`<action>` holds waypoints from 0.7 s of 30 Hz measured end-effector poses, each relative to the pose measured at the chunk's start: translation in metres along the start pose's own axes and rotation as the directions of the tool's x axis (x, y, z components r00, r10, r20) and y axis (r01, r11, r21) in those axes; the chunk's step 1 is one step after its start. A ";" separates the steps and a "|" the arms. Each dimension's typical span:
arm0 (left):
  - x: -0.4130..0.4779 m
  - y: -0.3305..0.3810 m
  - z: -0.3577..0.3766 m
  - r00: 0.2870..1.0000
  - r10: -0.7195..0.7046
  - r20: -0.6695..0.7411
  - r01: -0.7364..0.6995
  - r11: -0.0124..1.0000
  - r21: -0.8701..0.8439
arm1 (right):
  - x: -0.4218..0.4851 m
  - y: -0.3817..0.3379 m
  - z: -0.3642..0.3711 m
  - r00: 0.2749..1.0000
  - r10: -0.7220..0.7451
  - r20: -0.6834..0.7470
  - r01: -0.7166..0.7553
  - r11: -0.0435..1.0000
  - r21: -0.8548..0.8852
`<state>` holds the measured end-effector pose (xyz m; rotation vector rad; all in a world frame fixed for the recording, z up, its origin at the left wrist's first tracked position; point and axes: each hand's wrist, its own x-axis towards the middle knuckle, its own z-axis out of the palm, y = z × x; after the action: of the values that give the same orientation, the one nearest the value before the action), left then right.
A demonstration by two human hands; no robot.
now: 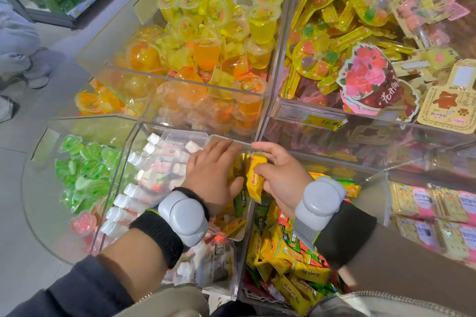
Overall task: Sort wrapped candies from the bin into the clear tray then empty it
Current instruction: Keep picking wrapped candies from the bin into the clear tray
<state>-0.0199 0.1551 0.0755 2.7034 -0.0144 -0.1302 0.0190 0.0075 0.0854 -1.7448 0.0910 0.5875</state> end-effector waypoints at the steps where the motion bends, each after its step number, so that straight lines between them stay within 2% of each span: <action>1: -0.001 0.000 0.003 1.000 0.006 0.020 -0.006 1.000 0.012 | 0.000 0.000 0.000 1.000 -0.006 0.002 0.006 1.000 0.001; 7: 0.000 0.005 0.006 0.991 -0.004 0.136 -0.007 0.997 0.077 | 0.000 -0.005 0.002 0.996 -0.073 0.053 0.070 0.996 0.052; 13: -0.002 0.012 -0.001 0.998 0.042 0.042 -0.042 0.999 0.003 | 0.002 -0.006 0.000 0.990 -0.105 0.095 0.108 0.994 -0.025; 17: -0.001 0.015 -0.003 0.993 0.115 0.038 -0.115 0.993 0.001 | 0.005 -0.004 -0.002 0.992 -0.091 0.085 0.095 0.994 -0.047; 21: 0.003 0.010 0.003 0.992 0.106 0.065 -0.110 0.992 0.062 | 0.006 -0.001 -0.005 0.994 -0.084 0.069 0.088 0.994 -0.063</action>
<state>-0.0166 0.1442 0.0767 2.7552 -0.1870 -0.1835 0.0262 0.0050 0.0848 -1.7815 -0.0505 0.5905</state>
